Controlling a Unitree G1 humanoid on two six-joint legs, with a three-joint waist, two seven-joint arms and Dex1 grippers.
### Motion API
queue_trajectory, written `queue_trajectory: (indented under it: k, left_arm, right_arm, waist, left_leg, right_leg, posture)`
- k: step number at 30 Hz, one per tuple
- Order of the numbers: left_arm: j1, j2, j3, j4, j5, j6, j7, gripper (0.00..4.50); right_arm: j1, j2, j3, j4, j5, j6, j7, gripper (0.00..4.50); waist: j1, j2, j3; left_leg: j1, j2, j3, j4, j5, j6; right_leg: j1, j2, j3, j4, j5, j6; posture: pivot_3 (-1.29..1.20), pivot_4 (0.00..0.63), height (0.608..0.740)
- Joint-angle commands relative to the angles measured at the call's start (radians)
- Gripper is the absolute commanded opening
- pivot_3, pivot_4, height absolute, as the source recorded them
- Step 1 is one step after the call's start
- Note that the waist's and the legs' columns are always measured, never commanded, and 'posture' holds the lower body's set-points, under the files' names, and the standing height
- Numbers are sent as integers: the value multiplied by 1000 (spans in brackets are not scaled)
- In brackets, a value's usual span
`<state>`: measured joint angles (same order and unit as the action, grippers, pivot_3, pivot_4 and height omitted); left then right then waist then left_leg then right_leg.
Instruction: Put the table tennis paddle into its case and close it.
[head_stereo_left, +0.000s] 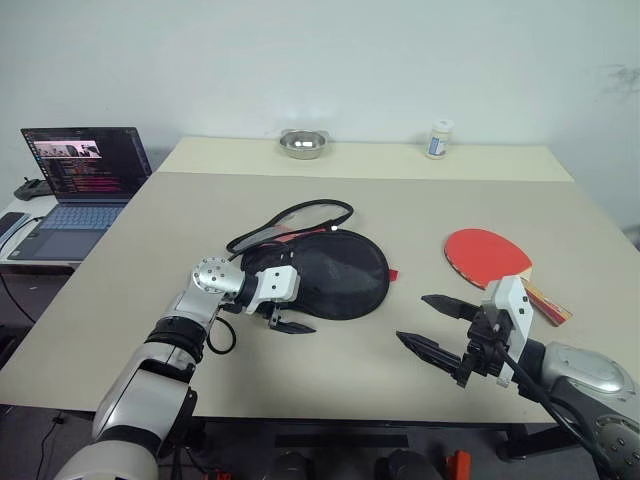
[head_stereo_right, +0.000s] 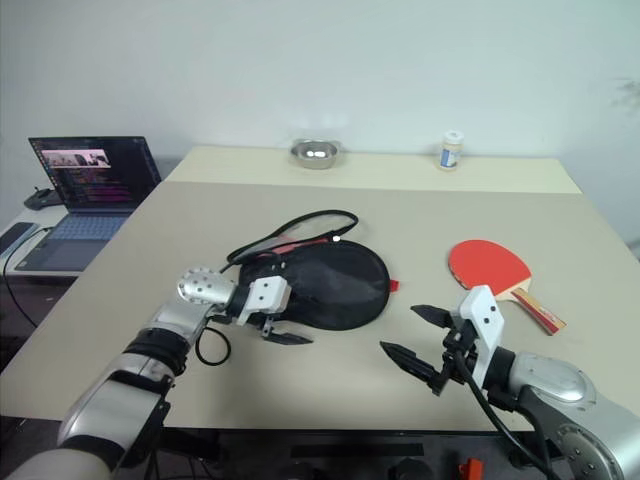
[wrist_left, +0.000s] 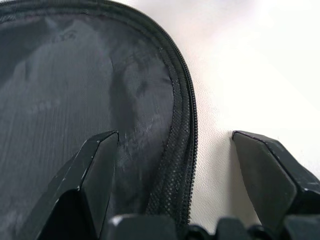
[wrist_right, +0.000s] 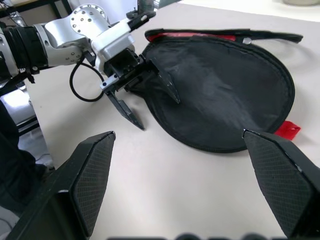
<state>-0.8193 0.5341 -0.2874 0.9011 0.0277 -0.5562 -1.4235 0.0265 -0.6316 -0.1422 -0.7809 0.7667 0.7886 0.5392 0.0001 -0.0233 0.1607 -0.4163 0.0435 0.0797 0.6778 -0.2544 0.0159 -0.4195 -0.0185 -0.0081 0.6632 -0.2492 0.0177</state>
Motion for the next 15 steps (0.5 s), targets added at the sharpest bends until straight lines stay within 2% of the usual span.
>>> queue_trajectory:
  k: [1, 4, 6, 10, 15]
  left_arm:
    - [9, 12, -41, 58, 77, -99, 20, 2973]
    - [5, 6, -33, 93, 71, -92, 28, 1978]
    - [4, 4, -36, 104, 72, -96, 29, 1362]
    - [16, -1, -32, 97, 58, -72, 10, 32]
    - [46, -9, -20, 38, 29, 1, 1, 32]
  right_arm:
    - [11, -2, -9, -15, -6, -35, 3, 4500]
    - [11, -6, -8, -14, -7, -39, 1, 4500]
    - [11, -9, -10, -13, -7, -40, 1, 4500]
    - [10, -14, -21, -11, -6, -40, -1, 4500]
    - [20, -23, -43, -11, -6, -42, 1, 4500]
  waist:
    - [0, 0, -2]
    - [0, 0, -3]
    - [-1, 0, -3]
    - [-1, 0, -3]
    - [-1, 0, -3]
  left_leg:
    - [1, 0, 0, 0, 0, 0]
    - [8, 1, 0, 0, 0, 0]
    - [15, 2, 0, 0, 0, 0]
    - [16, 3, 0, 0, 0, 0]
    - [16, 3, 1, -1, 0, 0]
  right_leg:
    - [1, 0, 0, 0, 0, 0]
    - [7, -1, 0, 0, 0, 0]
    - [14, -3, 0, -1, -3, -6]
    - [15, -4, -1, 0, -3, -7]
    - [15, -4, 0, -1, -3, -7]
  posture:
    - [0, 150, 740]
    - [0, 150, 740]
    - [0, 150, 740]
    - [0, 150, 740]
    - [0, 150, 740]
